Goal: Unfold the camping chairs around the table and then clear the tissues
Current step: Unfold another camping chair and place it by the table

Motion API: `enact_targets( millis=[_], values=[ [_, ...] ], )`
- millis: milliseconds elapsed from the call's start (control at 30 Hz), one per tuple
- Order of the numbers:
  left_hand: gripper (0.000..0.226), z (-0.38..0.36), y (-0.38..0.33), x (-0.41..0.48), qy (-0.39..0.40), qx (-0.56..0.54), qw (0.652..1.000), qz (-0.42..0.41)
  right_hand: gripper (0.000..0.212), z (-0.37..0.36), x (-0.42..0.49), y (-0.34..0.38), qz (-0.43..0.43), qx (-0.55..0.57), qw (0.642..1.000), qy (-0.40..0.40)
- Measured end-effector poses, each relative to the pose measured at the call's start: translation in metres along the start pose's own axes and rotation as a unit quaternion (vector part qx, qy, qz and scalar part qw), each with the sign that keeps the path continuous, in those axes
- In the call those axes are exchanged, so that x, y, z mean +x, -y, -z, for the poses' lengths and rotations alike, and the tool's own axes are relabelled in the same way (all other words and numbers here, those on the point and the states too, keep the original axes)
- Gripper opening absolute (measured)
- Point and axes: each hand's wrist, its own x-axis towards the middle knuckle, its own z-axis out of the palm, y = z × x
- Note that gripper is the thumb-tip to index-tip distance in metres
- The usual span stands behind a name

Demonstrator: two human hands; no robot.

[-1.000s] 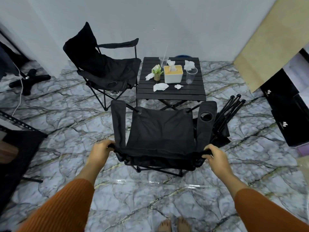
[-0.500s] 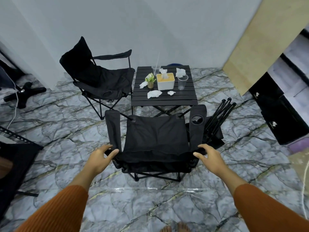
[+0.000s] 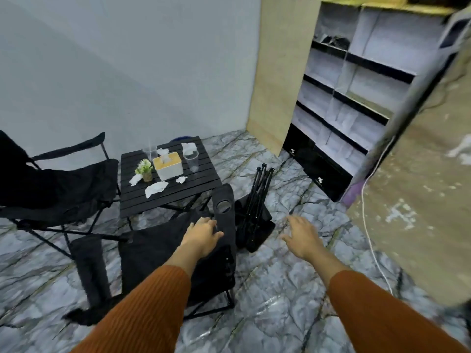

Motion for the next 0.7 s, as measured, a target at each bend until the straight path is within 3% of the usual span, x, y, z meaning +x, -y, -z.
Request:
enact_targets(
  millis=[233,500,700],
  values=[
    [0.063,0.025,-0.149,0.082,0.036,0.053,0.993,-0.094,0.058,0.065,0.046,-0.063,-0.039,0.002,0.998,-0.050],
    [0.065,0.057,-0.288,0.185,0.040,0.066,0.994,-0.081,0.060,0.149,0.145,-0.132,-0.047,-0.004,0.996,-0.072],
    [0.064,0.092,-0.350,0.258,-0.007,0.063,0.995,-0.071,0.061,0.213,0.220,-0.173,-0.023,-0.024,0.997,-0.063]
  ],
)
